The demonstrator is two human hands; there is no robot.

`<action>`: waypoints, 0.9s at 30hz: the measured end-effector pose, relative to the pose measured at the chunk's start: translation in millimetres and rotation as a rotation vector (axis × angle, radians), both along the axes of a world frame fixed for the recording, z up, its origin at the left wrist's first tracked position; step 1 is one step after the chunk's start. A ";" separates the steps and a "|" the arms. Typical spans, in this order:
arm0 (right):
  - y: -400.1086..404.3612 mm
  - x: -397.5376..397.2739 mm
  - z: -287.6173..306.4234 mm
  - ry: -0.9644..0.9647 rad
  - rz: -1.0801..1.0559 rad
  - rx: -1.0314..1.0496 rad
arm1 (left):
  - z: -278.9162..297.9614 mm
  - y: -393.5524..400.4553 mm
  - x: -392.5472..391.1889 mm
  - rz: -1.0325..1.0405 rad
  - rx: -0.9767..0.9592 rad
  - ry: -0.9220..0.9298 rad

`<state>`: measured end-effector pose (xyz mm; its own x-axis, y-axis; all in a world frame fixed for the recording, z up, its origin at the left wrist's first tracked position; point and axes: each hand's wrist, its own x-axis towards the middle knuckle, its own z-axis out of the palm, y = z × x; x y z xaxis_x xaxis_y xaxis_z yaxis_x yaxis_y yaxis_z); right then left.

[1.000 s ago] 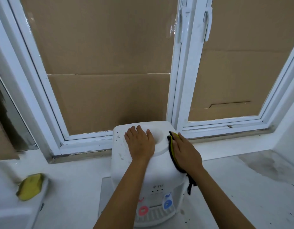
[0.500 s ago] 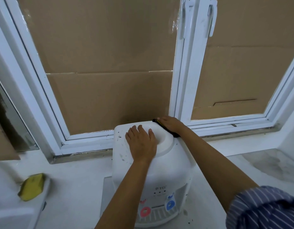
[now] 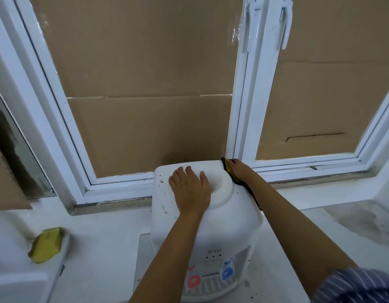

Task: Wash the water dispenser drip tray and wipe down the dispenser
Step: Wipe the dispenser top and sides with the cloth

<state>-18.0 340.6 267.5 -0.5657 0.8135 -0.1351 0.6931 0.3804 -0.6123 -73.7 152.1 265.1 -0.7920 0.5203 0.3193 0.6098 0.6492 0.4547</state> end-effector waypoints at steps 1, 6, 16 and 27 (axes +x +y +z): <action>-5.4 6.9 -2.7 0.018 -0.015 0.003 | 0.1 0.3 0.1 0.001 -0.003 0.002; -38.8 40.6 -10.5 0.021 -0.034 0.078 | 0.4 0.7 -1.0 0.001 -0.020 0.010; -111.4 97.1 -23.7 0.196 -0.075 0.242 | 2.3 -1.3 0.0 0.002 -0.018 0.030; -182.0 113.6 -96.7 0.805 -0.195 0.393 | 2.6 -1.3 -2.1 -0.019 -0.045 0.020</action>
